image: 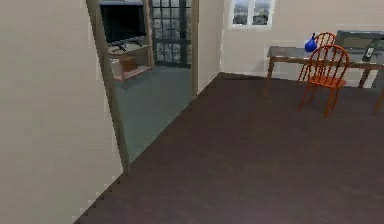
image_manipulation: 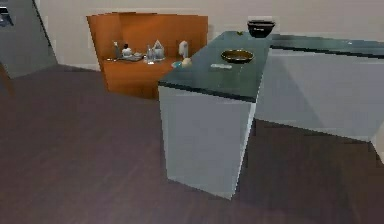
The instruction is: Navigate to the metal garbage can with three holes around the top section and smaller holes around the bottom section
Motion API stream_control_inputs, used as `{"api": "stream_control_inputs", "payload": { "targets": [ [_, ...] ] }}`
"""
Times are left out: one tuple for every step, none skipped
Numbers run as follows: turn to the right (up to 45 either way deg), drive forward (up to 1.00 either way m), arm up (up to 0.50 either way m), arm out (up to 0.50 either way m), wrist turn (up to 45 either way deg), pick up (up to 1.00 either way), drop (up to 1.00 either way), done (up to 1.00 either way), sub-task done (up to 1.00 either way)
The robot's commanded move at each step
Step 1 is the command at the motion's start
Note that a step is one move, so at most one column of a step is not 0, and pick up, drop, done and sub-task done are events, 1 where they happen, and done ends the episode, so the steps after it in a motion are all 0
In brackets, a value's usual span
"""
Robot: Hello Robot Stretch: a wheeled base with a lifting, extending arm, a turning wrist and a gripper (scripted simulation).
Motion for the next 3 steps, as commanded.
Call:
{"api": "stream_control_inputs", "payload": {
  "targets": [
    [0.0, 1.0, 0.0, 0.0, 0.0, 0.0, 0.0, 0.0, 0.0],
    [0.0, 0.55, 0.0, 0.0, 0.0, 0.0, 0.0, 0.0, 0.0],
    [-21.0, 0.0, 0.0, 0.0, 0.0, 0.0, 0.0, 0.0, 0.0]
  ]
}}
